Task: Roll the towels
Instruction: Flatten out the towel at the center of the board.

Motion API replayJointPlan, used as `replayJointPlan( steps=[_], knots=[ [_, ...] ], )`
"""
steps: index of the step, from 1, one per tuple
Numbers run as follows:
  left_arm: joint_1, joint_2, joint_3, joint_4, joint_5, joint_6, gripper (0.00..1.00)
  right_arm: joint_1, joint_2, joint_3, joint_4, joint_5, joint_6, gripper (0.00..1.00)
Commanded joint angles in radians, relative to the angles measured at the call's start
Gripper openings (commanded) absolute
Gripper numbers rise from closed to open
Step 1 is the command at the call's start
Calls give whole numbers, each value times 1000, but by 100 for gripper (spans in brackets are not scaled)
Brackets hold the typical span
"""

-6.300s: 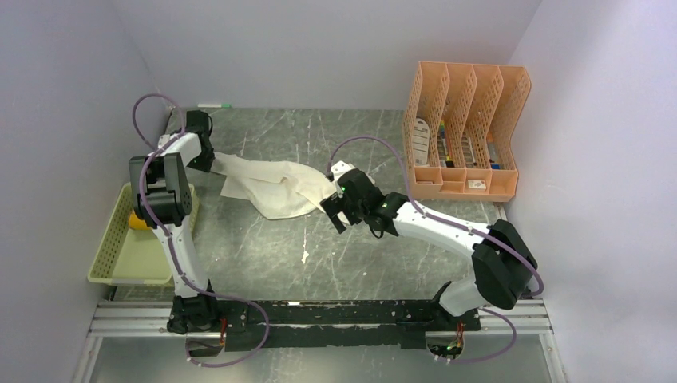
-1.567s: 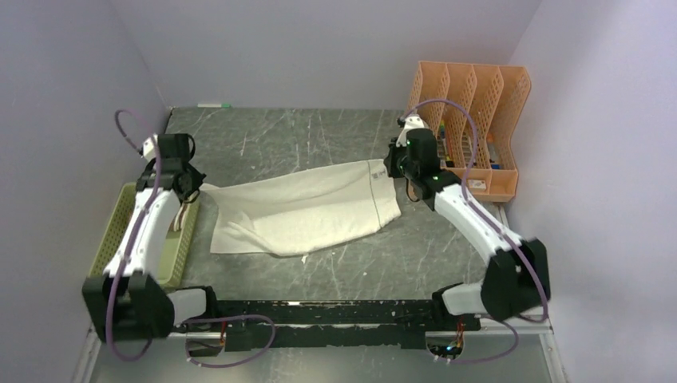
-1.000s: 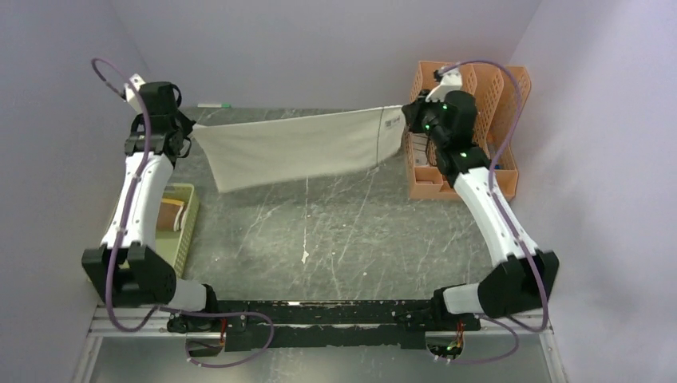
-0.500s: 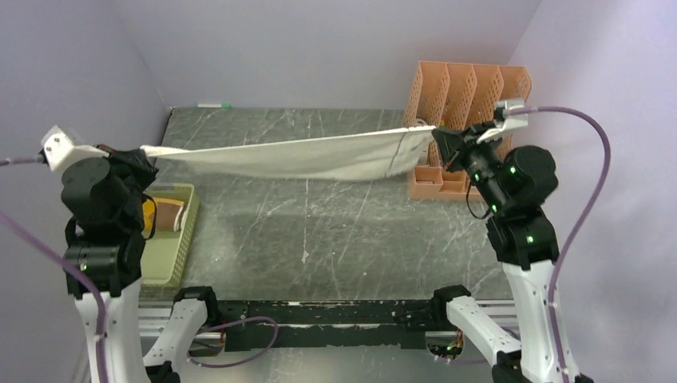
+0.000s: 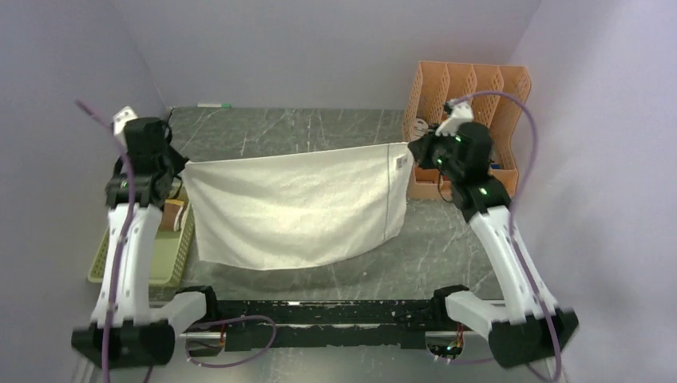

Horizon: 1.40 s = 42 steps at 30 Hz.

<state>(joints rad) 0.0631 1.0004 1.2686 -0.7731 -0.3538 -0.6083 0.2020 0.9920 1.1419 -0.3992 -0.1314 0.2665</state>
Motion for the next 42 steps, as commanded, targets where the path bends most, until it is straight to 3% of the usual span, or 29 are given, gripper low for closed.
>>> replayJointPlan(
  steps=[1,6,13,14,15,17,18,19,20,21,22,23,29,33,36,39,41,42],
  knots=[
    [8,171,-66,194,4,43,7,-12,235,-64,206,44,24,0],
    [7,486,-17,326,41,24,7,-17,591,103,327,54,33,0],
    [8,951,293,434,114,52,7,-43,1016,521,288,-2,-12,0],
    [7,1014,368,434,128,67,7,-47,1067,556,291,-18,-21,5],
    [10,1074,436,423,150,85,8,-53,1100,594,292,-35,-31,21],
    [16,1183,567,384,194,107,22,-64,1149,657,281,-48,-49,65],
    [20,1227,631,360,207,109,34,-70,1163,680,278,-53,-54,80],
    [22,1260,681,338,216,110,44,-74,1168,695,279,-58,-56,91],
    [24,1279,725,324,218,114,52,-76,1165,703,282,-59,-57,96],
    [25,1283,754,318,214,118,67,-76,1154,706,285,-56,-57,99],
    [23,1273,765,331,215,126,90,-76,1131,707,288,-56,-60,100],
    [24,1255,766,348,217,139,100,-76,1110,699,296,-58,-64,100],
    [14,1066,655,353,280,153,99,-54,882,492,371,-62,-54,100],
    [-13,875,354,372,317,136,99,-5,758,296,395,-62,-40,100],
    [-19,774,137,450,404,90,99,-12,722,142,499,-220,66,100],
    [-19,744,16,534,478,50,100,-18,765,99,575,-363,150,90],
    [-16,773,12,563,531,57,89,-17,817,132,572,-396,177,77],
    [-12,798,25,566,539,69,81,-17,857,157,557,-397,181,64]
  ],
)
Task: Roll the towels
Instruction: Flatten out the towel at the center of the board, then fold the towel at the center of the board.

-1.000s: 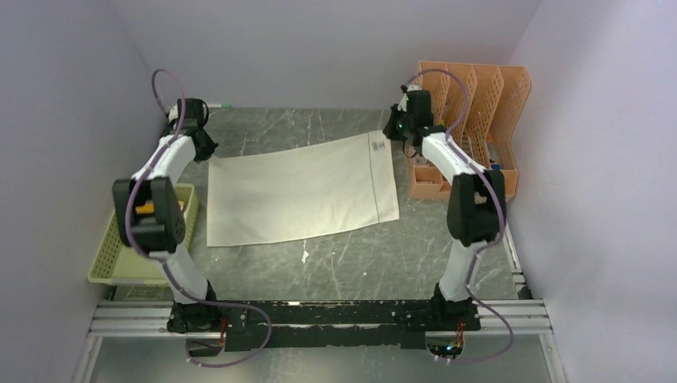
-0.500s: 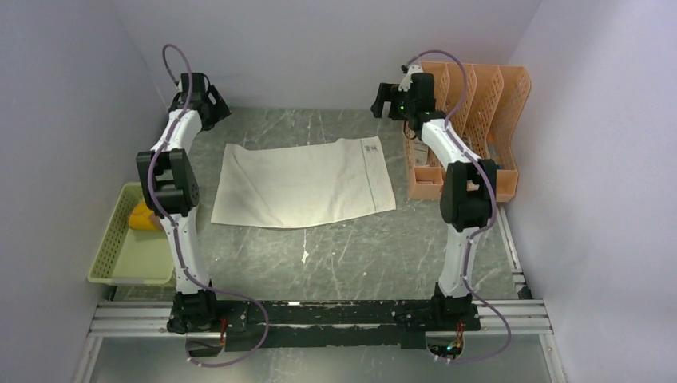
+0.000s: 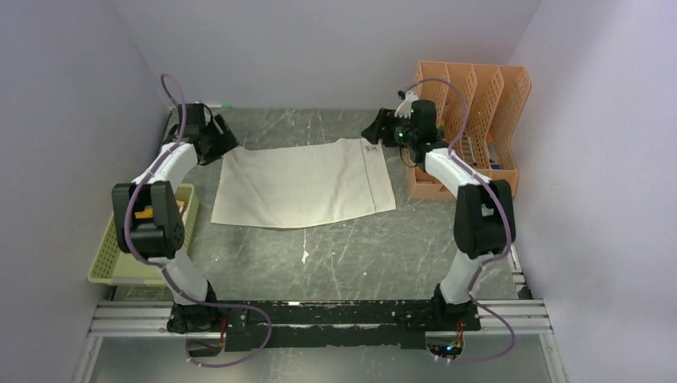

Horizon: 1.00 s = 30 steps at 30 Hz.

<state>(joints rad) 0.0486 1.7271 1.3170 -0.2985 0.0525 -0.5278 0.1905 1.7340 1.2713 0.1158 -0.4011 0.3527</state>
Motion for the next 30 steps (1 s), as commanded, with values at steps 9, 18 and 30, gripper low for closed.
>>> replayJointPlan(
  steps=[9,18,30],
  knots=[
    [70,260,69,128,161,-12,7,38,409,380,-291,4,-35,0],
    [86,395,182,36,78,-19,7,38,497,411,-320,51,-33,0],
    [99,441,197,-69,-20,22,7,23,625,600,-540,283,-87,0]
  ],
)
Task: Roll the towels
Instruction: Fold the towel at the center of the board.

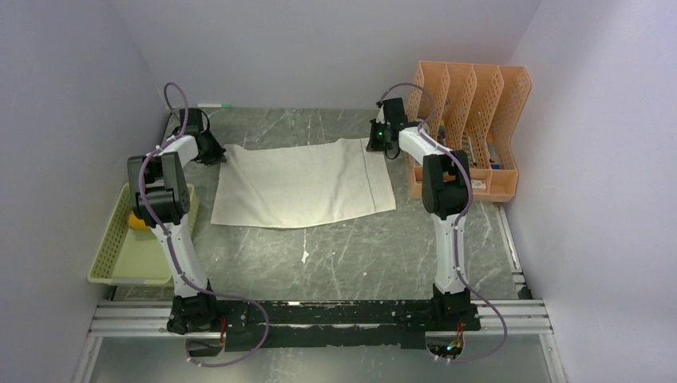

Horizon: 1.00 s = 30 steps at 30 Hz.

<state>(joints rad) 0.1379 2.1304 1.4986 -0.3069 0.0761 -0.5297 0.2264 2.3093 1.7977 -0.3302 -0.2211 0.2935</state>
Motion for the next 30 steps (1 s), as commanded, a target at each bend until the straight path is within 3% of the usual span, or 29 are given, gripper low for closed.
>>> replayJointPlan(
  steps=[1,14,24,27,28,30],
  knots=[
    [9,43,19,-66,-44,25,7,-15,60,89,-110,117,-34,0],
    [12,57,54,-215,-236,71,7,-32,112,111,-201,238,-103,0],
    [12,49,74,-250,-288,94,7,-53,70,52,-211,362,-130,0],
    [14,27,94,-237,-237,117,7,-62,46,59,-198,321,-137,0],
    [14,15,103,-232,-213,124,7,-63,30,55,-182,286,-141,9],
    [14,-20,116,-210,-156,137,7,-64,-19,29,-127,216,-143,38]
  ],
)
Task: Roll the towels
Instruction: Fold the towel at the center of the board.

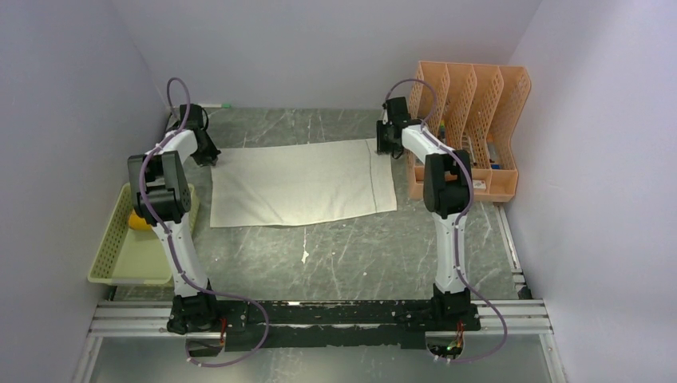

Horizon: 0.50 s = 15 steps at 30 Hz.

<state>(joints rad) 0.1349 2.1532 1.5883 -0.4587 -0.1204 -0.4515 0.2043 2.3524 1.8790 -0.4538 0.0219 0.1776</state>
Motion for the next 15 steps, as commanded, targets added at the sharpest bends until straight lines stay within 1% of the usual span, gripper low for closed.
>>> replayJointPlan(
  steps=[1,2,3,4,7,8,9,12,15],
  knots=[
    [17,-60,34,-44,71,64,7,-42,-103,-69,46,-63,-23,45],
    [17,-77,41,-21,99,70,7,-43,-129,-81,78,-91,-16,50],
    [17,-90,52,-5,120,79,10,-45,-147,-84,99,-112,-8,53],
    [18,-96,71,-3,134,85,15,-46,-154,-75,106,-127,-2,53],
    [20,-74,159,-33,137,139,35,-52,-129,20,55,-145,7,54],
    [27,-63,180,-41,143,150,41,-52,-118,50,39,-140,5,55],
    [35,-51,193,-45,159,158,44,-54,-109,72,26,-130,0,56],
    [79,-16,198,-42,240,161,46,-55,-82,117,-8,-83,-18,56],
    [106,3,174,-12,281,182,43,-57,-64,122,-30,-43,-34,56]
  ],
)
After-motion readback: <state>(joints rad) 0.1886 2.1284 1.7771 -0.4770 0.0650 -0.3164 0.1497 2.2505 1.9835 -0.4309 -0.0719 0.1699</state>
